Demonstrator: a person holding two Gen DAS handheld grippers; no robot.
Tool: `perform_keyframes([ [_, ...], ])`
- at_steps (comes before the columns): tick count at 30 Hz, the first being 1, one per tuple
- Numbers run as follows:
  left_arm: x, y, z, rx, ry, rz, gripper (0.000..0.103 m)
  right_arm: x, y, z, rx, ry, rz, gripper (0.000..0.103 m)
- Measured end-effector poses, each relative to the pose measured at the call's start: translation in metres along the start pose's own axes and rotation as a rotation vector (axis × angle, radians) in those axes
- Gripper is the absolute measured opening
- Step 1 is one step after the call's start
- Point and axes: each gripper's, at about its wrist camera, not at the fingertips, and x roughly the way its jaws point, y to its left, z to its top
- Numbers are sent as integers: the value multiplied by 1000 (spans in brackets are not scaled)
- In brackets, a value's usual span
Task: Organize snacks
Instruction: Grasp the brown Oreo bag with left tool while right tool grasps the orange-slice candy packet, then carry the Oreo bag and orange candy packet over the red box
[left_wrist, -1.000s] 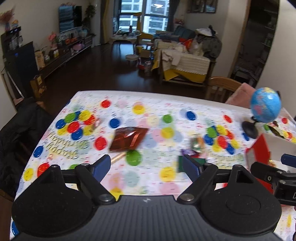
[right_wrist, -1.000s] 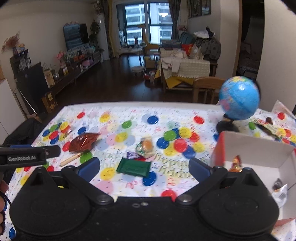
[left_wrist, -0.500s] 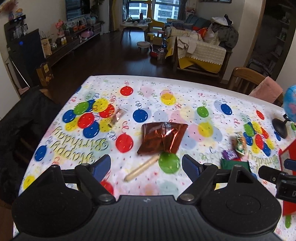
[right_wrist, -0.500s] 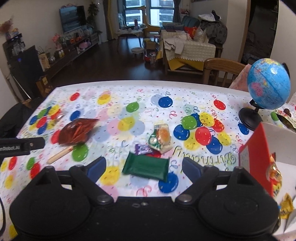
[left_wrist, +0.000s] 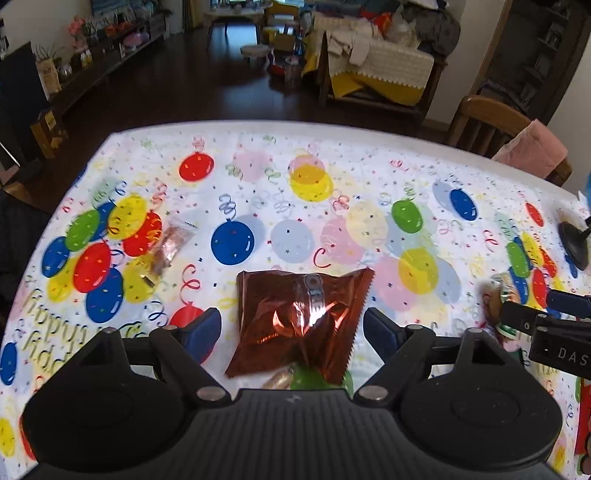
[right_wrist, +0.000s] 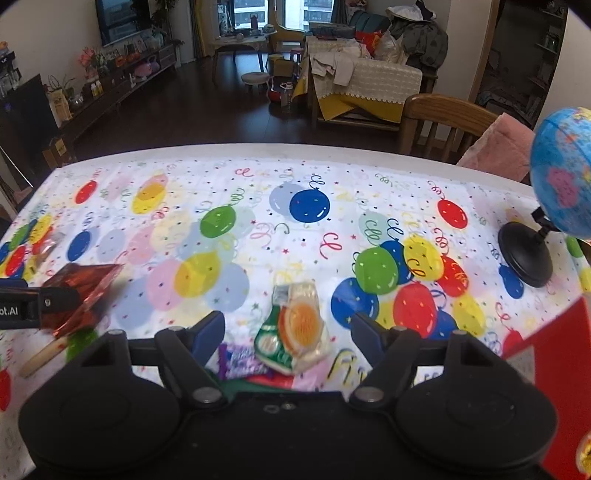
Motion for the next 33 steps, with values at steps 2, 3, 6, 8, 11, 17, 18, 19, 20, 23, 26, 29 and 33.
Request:
perform_keyframes([
  [2,10,1,3,-9,24,-7,84,10,0,3,0,10,0,74],
  [3,15,2,4,-8,37,-10,84,15,1,4,-3,13,-4,74],
  [6,25,2,6,-9,55,-27,84,27,1,7,-5,25,-8,72],
  [8,29,2,7,-12,61,-35,84,32,2,7,1,33,-8,70],
  [11,34,1,8,-20,69,-37,84,39,2,7,-3,41,-12,64],
  [17,36,1,9,-34,67,-41,81,44,2,5,3,47,-17,52],
  [18,36,1,9,-33,68,-38,78,44,1,4,4,44,-19,47],
  [19,36,1,9,-34,68,-35,74,44,1,4,4,42,-23,41],
  [20,35,1,9,-37,66,-35,71,44,0,5,4,42,-27,39],
  [23,31,1,9,-49,54,-29,66,41,-1,5,9,37,-27,36],
  [26,25,1,7,-43,37,-27,63,36,-1,3,8,34,-29,36],
  [29,18,0,6,-42,32,-24,62,28,-2,1,14,27,-33,35],
  [33,4,-2,3,-49,18,-34,62,11,-5,-1,23,11,-27,35],
])
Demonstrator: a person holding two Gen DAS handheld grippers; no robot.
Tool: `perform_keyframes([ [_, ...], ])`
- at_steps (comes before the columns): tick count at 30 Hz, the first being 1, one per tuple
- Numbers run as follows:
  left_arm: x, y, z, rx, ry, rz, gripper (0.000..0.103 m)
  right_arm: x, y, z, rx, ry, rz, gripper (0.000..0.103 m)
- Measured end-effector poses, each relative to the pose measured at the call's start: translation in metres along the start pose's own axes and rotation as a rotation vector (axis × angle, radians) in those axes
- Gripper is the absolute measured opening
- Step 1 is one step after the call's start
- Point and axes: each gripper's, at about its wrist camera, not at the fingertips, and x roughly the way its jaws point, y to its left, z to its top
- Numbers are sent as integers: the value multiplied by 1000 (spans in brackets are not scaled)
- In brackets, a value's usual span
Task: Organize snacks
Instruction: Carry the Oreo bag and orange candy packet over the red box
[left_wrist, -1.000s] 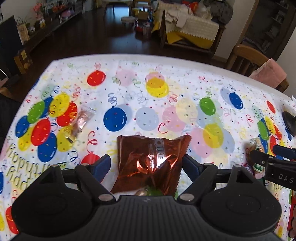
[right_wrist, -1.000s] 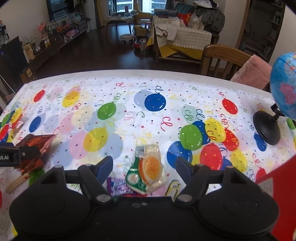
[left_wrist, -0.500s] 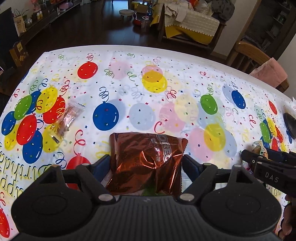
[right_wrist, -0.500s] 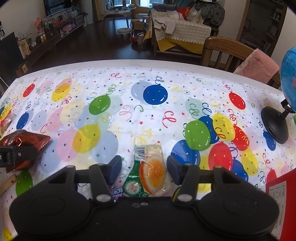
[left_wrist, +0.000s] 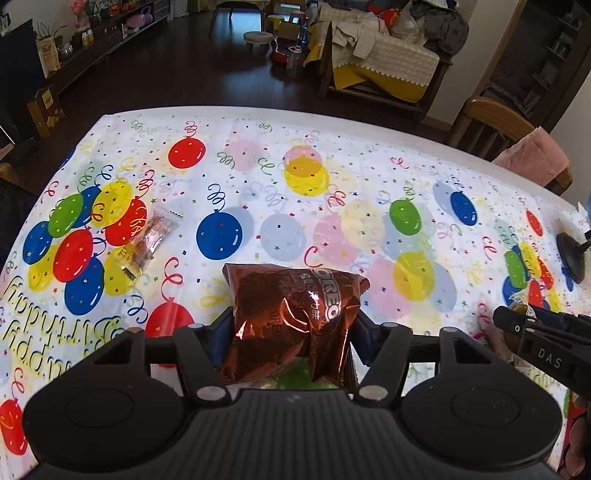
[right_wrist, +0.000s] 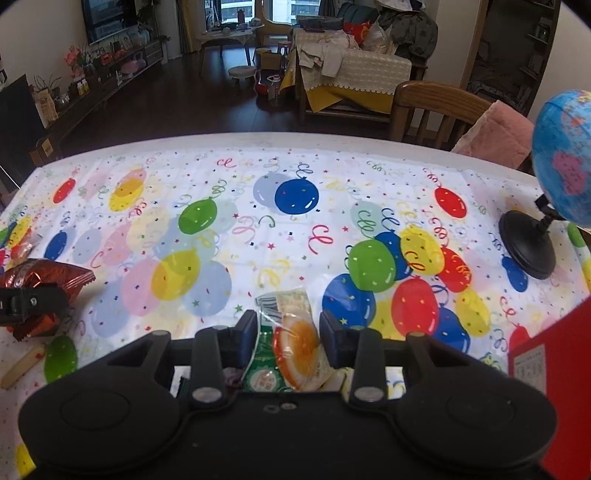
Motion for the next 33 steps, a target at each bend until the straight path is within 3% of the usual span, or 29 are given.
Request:
perform_keyframes([
  [19,-97,-37,-39,8,-51,-61,63,-118,-24,-32,54,-90,66,35],
  [33,-162,-93,-83,55,-98,-102,63,-191,-61,-72,66,-140,85,35],
])
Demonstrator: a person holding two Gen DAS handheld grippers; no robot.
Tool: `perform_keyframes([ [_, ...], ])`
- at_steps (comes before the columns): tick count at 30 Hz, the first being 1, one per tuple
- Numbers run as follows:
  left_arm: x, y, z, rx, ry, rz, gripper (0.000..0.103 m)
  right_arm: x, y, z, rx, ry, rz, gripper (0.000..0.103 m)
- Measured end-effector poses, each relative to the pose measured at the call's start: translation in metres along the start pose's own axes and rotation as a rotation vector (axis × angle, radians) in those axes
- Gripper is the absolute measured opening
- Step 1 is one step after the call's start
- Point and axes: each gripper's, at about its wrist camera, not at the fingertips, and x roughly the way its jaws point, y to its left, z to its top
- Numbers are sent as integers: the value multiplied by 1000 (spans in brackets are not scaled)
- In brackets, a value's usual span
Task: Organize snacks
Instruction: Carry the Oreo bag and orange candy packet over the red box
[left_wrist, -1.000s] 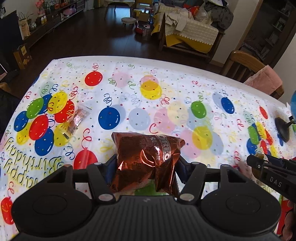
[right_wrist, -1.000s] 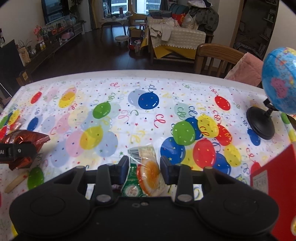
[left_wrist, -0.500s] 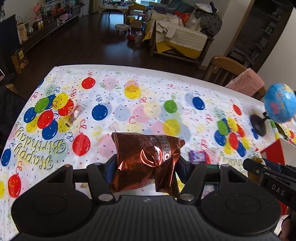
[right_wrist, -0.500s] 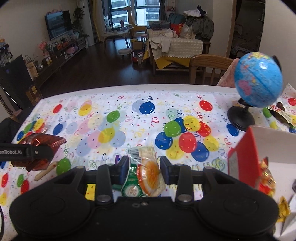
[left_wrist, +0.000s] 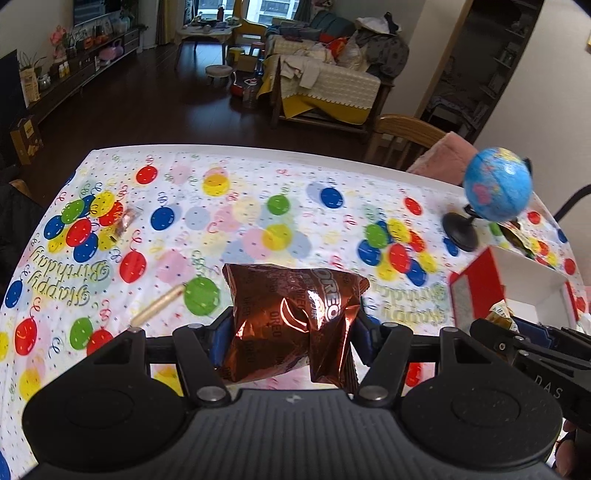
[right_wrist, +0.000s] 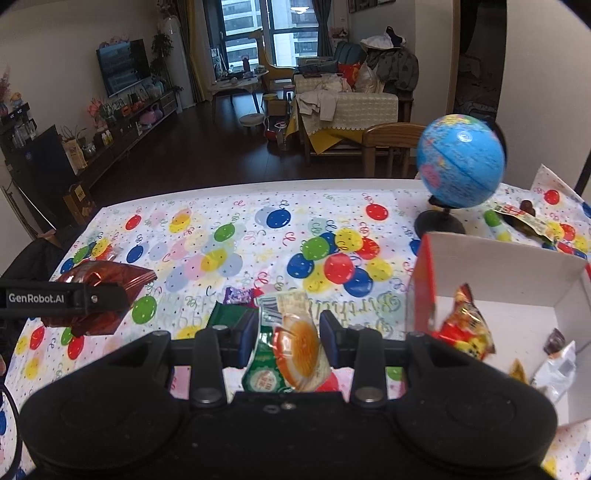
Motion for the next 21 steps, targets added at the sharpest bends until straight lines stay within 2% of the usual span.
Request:
perform_keyframes([
  [10,-23,-60,-22,28,-20,-25,63,-40,-41,-17,11,-30,-7,35],
  [21,-23,-138,-33,113,-24,-54,63,-69,-106,-31,66,-69,-46,35],
])
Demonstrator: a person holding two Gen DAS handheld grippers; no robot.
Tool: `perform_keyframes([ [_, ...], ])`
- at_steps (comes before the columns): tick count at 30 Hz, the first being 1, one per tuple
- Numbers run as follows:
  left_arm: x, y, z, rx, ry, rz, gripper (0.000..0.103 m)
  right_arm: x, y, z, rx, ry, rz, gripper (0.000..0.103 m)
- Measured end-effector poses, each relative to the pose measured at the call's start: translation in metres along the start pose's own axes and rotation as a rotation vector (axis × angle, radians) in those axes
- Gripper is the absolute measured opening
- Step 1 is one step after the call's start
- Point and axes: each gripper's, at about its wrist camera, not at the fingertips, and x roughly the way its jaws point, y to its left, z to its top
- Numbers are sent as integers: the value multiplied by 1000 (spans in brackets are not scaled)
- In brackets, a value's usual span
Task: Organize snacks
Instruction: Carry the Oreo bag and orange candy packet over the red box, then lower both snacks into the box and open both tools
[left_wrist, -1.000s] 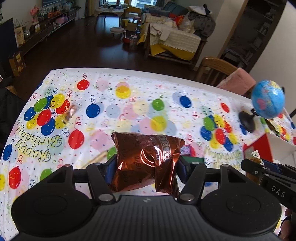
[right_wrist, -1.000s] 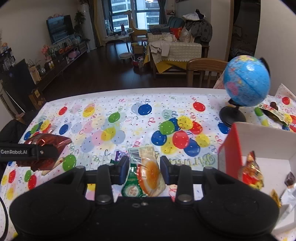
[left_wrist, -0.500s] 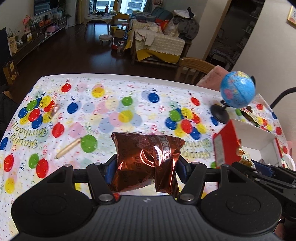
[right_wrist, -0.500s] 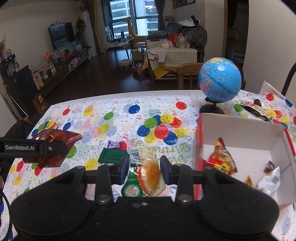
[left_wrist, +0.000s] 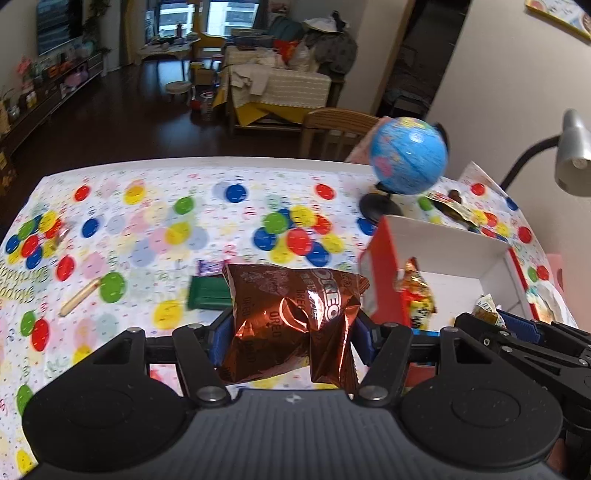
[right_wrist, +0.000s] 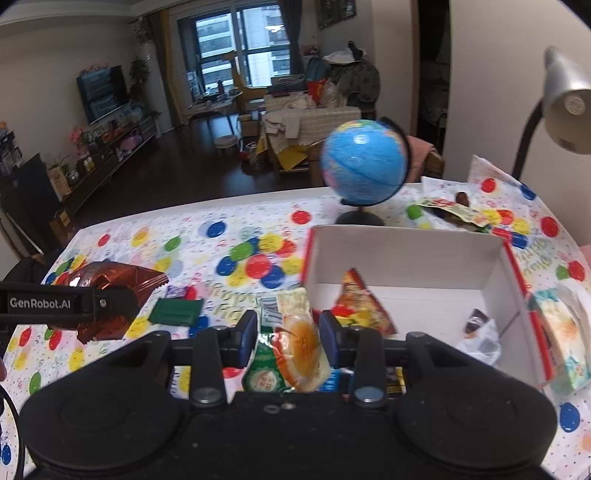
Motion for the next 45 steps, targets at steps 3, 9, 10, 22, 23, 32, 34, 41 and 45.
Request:
perform_keyframes([
  [3,7,-23,2,38,7,-13,63,-3,-20,-2,24,-6,-16,35],
  [9,25,-69,4,121,27,-45,63,-4,-57,-5,69,-11,-68,35],
  [10,29,-77,5,135,30,-47,63,-3,-63,-5,75,-11,-77,35],
  [22,80,-143,7,269,93,-76,63,22,-134,-8,165,20,-175,35],
  [23,85,-148,6,278,99,-78,63,25,-139,-7,171,25,-181,35],
  [32,122,-179,1,345,140,-106,63,51,-169,-12,194,65,-221,35],
  [34,130,-184,0,360,146,-113,63,56,-173,-15,198,78,-229,35],
  [41,155,-198,-4,398,180,-110,63,72,-183,-24,194,120,-234,33],
  [45,164,-202,-8,423,193,-114,63,77,-183,-28,189,139,-228,33],
])
